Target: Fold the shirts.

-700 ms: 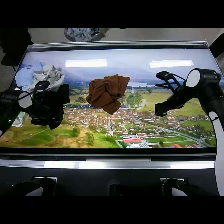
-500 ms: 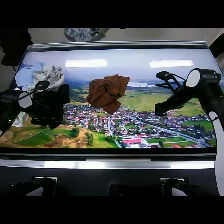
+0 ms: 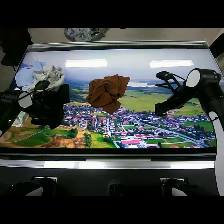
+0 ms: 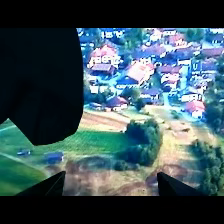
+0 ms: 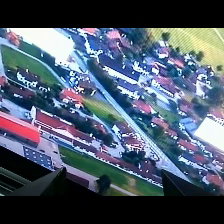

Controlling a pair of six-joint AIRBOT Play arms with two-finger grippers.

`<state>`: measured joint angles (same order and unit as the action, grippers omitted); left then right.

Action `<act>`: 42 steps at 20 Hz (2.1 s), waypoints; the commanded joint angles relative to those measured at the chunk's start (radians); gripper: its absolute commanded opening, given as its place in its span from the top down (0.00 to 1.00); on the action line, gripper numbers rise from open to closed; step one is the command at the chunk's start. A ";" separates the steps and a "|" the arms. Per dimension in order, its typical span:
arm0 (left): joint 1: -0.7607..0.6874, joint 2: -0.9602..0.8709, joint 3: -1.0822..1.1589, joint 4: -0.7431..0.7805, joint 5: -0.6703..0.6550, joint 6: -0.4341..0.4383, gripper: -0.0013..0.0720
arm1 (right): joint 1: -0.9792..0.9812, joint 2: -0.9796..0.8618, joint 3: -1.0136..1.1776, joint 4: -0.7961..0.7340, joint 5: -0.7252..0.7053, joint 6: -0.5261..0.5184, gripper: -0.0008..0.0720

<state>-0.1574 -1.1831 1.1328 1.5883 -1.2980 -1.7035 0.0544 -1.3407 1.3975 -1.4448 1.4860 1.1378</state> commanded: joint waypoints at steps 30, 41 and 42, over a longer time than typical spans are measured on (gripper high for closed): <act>-0.260 -0.500 0.185 -0.175 0.675 -0.411 0.06 | 0.000 0.000 0.000 0.026 -0.023 0.012 0.04; -0.262 -0.541 0.184 -0.201 0.736 -0.536 0.28 | 0.000 0.000 0.000 0.110 0.007 0.011 0.04; -0.262 -0.541 0.184 -0.201 0.731 -0.559 0.36 | 0.000 0.000 0.000 0.109 0.019 0.011 0.04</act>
<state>-0.4198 -1.7199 1.3167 1.3956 -0.5671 -2.2215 0.0544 -1.3407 1.3975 -1.3529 1.4788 1.1492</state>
